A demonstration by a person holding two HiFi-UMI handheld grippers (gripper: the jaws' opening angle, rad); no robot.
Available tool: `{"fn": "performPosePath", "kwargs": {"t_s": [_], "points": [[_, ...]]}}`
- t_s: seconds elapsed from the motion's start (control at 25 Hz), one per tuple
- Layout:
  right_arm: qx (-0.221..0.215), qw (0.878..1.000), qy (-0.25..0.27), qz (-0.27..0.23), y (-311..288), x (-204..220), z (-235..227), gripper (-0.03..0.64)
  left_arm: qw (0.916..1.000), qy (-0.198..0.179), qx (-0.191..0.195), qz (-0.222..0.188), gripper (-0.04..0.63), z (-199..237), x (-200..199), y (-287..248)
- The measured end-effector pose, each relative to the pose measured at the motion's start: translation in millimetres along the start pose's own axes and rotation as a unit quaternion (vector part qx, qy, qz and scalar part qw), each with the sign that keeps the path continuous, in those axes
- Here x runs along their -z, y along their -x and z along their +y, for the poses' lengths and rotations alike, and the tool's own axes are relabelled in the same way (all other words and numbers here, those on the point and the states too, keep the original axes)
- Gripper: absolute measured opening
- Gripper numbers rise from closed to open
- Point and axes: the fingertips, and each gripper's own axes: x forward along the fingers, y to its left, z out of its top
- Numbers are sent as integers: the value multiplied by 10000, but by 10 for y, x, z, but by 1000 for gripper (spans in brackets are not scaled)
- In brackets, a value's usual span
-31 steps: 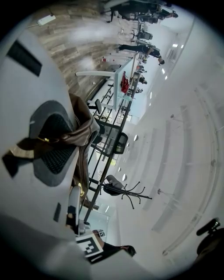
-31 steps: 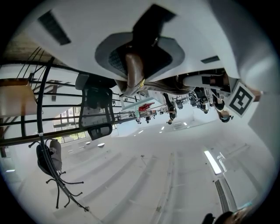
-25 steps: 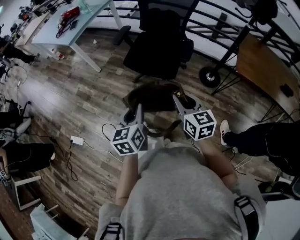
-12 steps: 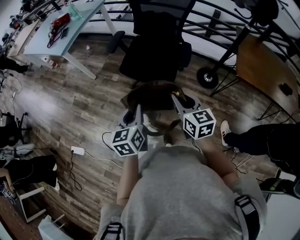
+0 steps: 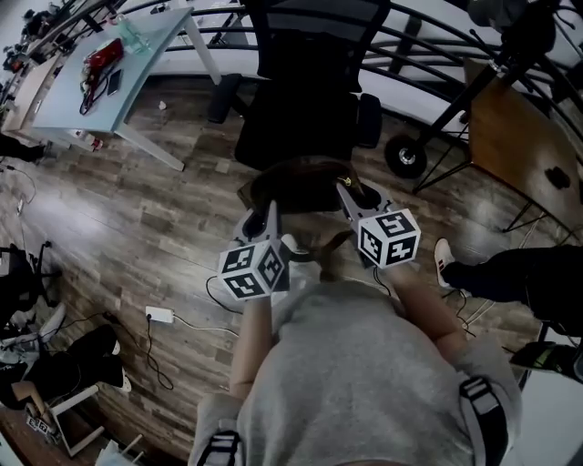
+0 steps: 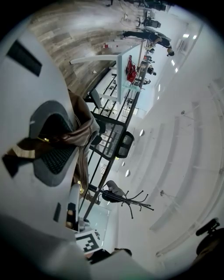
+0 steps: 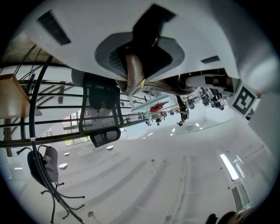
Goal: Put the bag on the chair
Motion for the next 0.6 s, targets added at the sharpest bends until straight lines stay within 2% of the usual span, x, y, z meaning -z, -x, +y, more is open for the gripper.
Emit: {"fn": "performPosePath", "kwargs": {"t_s": [0.6], "points": [[508,9985,-196,-68,-990,-450,-143,67,9982,-201,511,229,43,634,-671,-884]]}}
